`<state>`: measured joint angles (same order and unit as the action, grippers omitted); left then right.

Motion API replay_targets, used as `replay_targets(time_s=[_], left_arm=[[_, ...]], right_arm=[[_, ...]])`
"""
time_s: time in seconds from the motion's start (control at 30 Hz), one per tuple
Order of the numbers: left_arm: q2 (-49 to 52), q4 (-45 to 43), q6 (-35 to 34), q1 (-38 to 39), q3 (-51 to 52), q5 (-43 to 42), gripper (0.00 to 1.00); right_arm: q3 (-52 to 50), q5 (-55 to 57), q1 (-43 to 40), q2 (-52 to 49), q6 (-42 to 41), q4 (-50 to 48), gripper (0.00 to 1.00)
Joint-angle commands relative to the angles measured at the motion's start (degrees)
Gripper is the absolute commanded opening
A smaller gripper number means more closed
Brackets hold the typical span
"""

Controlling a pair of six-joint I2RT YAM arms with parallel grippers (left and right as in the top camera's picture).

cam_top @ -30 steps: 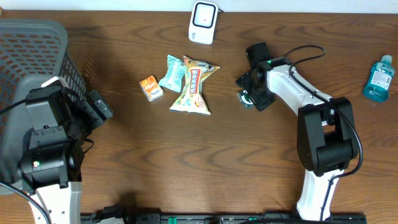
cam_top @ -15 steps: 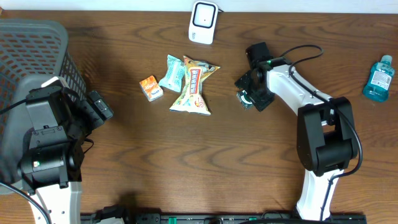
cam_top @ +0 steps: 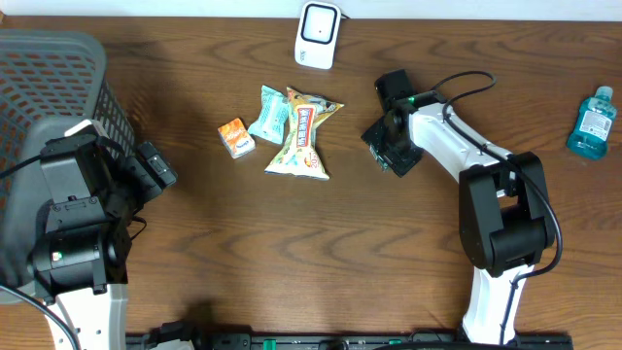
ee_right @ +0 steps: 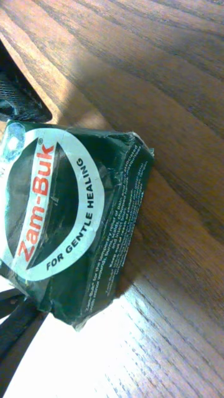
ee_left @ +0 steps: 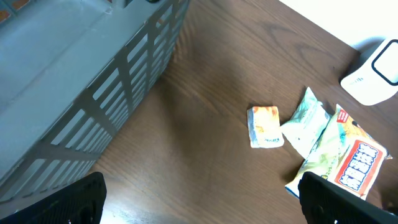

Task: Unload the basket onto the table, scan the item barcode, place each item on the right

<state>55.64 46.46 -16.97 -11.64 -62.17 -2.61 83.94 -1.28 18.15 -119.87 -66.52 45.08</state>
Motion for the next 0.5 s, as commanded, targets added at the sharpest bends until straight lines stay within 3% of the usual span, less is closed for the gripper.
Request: replay_targets(time_s=[0.0, 0.47], left_arm=[[0.09, 0.02, -0.5, -0.35, -0.31, 0.7, 0.98], [0.09, 0.02, -0.5, -0.35, -0.31, 0.7, 0.98]], right_arm=[[-0.33, 1.95, 0.31, -1.99, 0.44, -0.07, 0.75], [-0.33, 5.25, 0.26, -1.99, 1.9, -0.7, 0.87]])
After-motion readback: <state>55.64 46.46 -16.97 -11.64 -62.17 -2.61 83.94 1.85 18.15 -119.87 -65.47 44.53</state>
